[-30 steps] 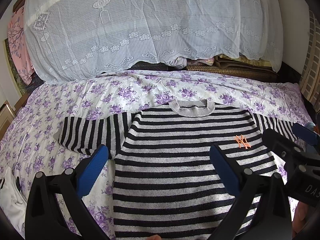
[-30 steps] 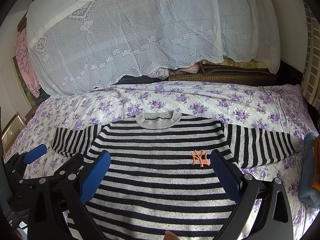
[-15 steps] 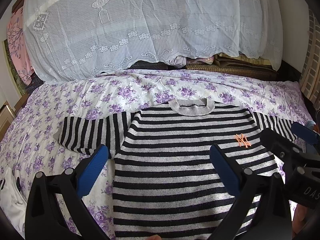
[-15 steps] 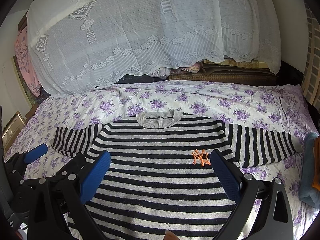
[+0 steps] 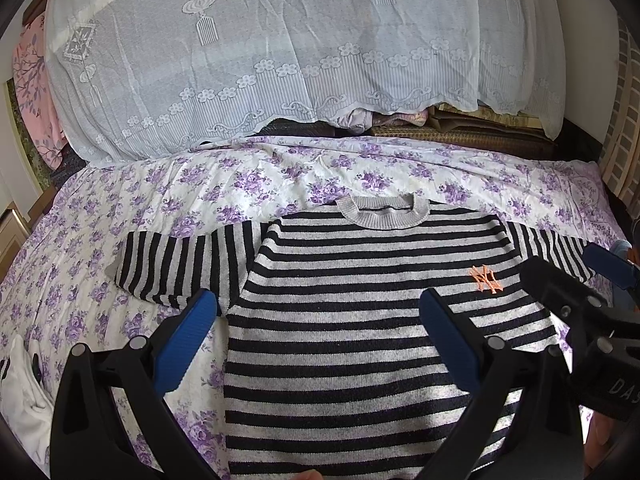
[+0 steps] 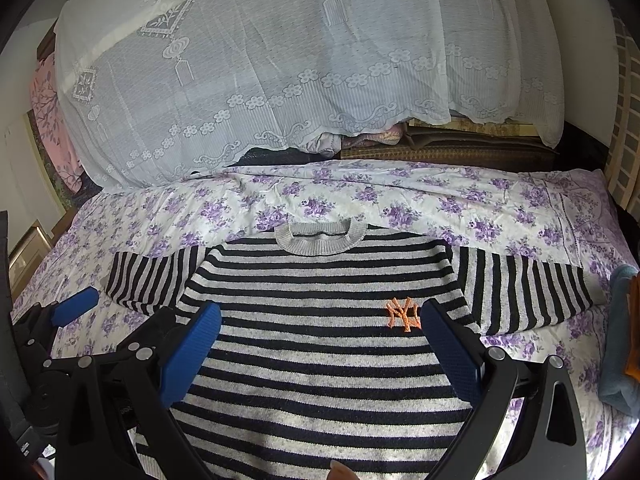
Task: Fold small clothes
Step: 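Grasp the sleeve cuff nearest the right tool and lift it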
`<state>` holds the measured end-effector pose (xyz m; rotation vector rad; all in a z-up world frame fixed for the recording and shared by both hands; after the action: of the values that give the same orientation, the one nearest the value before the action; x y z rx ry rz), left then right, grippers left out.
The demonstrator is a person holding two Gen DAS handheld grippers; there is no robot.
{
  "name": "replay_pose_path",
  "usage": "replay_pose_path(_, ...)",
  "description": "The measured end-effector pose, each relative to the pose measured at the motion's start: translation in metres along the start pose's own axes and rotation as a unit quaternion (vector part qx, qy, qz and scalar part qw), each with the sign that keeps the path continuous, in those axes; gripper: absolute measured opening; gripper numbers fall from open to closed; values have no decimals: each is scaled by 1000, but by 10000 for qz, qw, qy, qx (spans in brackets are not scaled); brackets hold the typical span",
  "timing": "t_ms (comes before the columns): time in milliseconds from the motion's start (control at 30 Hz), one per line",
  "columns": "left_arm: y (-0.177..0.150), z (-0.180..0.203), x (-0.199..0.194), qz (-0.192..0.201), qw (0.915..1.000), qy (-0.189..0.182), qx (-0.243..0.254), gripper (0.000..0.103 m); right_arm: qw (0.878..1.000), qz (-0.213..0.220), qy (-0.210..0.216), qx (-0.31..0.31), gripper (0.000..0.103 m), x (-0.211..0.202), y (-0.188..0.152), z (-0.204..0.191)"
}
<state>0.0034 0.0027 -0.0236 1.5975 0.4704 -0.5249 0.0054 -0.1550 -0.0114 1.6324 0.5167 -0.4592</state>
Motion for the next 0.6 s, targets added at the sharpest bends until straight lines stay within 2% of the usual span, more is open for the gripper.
replay_pose_path(300,-19,-11,14,-265,9995,193,-15,99,10000,-46,49,26,100,-3,-5,-4)
replay_pose_path(433,-50,-26,27,-493,9983,306,-89,99,9999,-107,5,39,100,-2,-10,-1)
replay_pose_path(500,-67,-33,33,-616,9975,326,-80,99,9999,-129,-21,16,100,-3,-20,5)
replay_pose_path(600,-89,-43,41,-867,9959,233,-145,99,9997,-226,-98,-57,100,1,-53,22)
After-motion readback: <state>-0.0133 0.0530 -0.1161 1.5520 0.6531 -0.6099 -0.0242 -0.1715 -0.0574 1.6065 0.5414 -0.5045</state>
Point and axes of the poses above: each gripper's, at about its wrist camera, not at the fingertips, and x roughly the way its jaws point, z to its right, y to its top, the point moved 1 cm from there along x, roughly the way its jaws point, and after that the axes turned 4 degrees about z, right-handed, at the moved point
